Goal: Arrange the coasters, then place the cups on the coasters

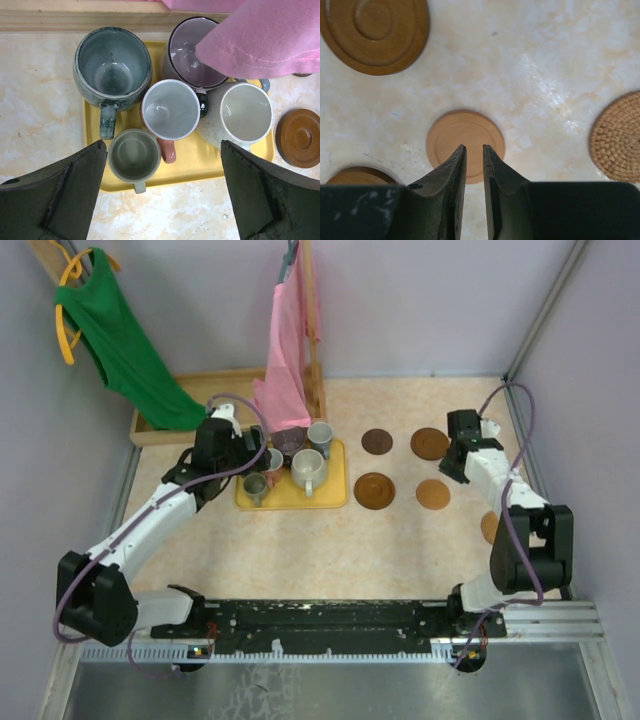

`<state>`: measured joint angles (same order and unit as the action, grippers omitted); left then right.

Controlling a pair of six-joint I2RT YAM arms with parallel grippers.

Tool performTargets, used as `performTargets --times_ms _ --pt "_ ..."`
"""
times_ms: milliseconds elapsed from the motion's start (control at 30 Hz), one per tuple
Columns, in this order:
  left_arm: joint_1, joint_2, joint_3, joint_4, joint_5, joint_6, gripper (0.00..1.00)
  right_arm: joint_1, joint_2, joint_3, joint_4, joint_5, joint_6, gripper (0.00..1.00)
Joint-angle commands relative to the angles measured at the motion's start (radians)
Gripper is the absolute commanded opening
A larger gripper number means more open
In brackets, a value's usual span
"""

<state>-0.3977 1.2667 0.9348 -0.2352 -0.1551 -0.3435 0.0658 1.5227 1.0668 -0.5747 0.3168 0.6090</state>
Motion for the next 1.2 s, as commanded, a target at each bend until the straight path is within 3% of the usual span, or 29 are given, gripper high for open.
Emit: performTargets --times_ms 0,200,500,1167 --pt "-0.006 -0.041 -0.013 0.002 0.017 -0.012 1.0 -0.058 -0.108 -0.063 -0.049 0.055 -0.006 0.21" --pt "-0.006 -0.052 -0.026 0.007 0.045 -0.019 1.0 -0.26 -0.206 -0.196 -0.047 -0.018 0.001 0.18" --pt "-0.006 -0.064 -0.043 0.019 0.079 -0.02 1.0 -0.442 -0.21 -0.268 -0.049 -0.025 0.022 0.18" --pt "-0.014 -0.077 -0.039 0.008 0.072 -0.017 1.0 -0.507 -0.004 -0.202 0.013 -0.049 0.043 0.18"
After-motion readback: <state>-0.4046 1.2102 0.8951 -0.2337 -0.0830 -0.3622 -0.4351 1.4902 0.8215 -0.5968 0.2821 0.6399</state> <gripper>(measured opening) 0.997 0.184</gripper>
